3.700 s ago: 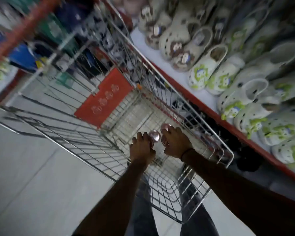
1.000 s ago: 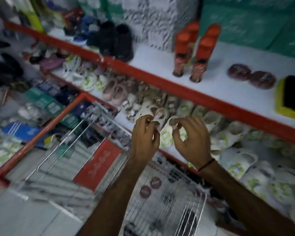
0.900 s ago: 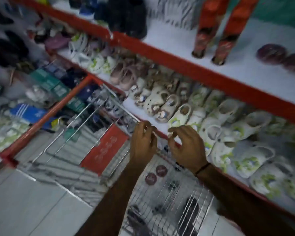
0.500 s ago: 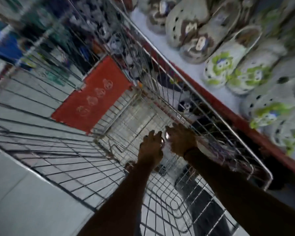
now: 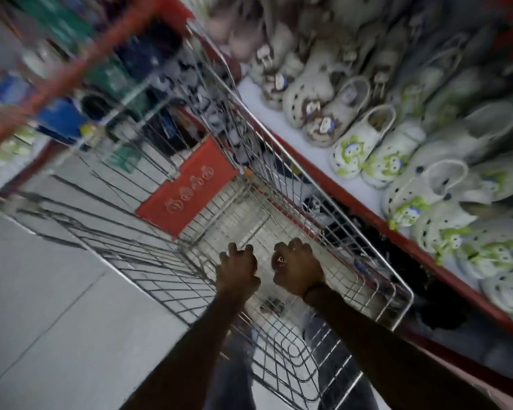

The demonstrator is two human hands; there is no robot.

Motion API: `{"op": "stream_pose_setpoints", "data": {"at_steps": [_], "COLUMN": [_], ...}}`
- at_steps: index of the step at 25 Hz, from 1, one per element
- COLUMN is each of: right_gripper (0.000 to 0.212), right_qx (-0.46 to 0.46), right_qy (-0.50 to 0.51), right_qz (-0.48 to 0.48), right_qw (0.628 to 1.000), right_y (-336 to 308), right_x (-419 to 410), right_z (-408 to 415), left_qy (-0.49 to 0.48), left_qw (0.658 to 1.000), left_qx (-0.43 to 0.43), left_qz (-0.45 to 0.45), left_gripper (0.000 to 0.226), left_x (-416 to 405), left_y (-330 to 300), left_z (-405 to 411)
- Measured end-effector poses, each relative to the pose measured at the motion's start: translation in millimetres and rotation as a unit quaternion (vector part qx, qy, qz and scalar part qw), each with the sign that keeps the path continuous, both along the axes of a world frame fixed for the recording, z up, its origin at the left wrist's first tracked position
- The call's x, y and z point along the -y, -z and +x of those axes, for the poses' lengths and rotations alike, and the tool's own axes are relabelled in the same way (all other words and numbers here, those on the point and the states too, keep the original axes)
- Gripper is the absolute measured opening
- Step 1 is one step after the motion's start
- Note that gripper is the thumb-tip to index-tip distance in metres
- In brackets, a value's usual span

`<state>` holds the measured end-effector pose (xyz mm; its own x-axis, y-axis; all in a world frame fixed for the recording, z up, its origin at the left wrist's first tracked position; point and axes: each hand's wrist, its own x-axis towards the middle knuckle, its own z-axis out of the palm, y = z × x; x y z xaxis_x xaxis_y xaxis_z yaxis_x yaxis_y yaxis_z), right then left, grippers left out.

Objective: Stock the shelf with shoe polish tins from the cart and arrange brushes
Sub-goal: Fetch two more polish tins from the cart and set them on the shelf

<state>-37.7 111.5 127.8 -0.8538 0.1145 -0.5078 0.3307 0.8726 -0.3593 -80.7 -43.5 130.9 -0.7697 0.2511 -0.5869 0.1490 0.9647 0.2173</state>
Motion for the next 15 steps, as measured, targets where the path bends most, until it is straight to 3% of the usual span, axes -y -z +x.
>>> {"op": "stream_pose_setpoints", "data": {"at_steps": [6,11,13,15], "right_gripper": [0.056,0.046,0.041,0.039], "right_qx": [-0.206,-0.433,-0.485,-0.514], "right_qy": [-0.005,0.097,0.132,0.178], "right_qz": [-0.06,-0.023,0.018,0.071], "right_qw": [0.977,0.896,0.864,0.836], "right_y": [-187,-332,-369,-394], "right_x": [-18,-87,-131,-179], "right_z": [-70,-66,-46,-20], "left_qy": [-0.025,0.02,0.048,0.09], "left_qw": [0.98,0.913,0.887,0.861], "left_qx": [-0.167,-0.297,-0.314,-0.306], "left_qz": [0.109,0.28,0.335,0.396], "left_gripper": [0.07,0.075,0.079,0.068], "left_x": [20,-48,-95,-153], "left_y": [-190,-325,-359,-384], "left_z": [-80,-108,-102,-90]}}
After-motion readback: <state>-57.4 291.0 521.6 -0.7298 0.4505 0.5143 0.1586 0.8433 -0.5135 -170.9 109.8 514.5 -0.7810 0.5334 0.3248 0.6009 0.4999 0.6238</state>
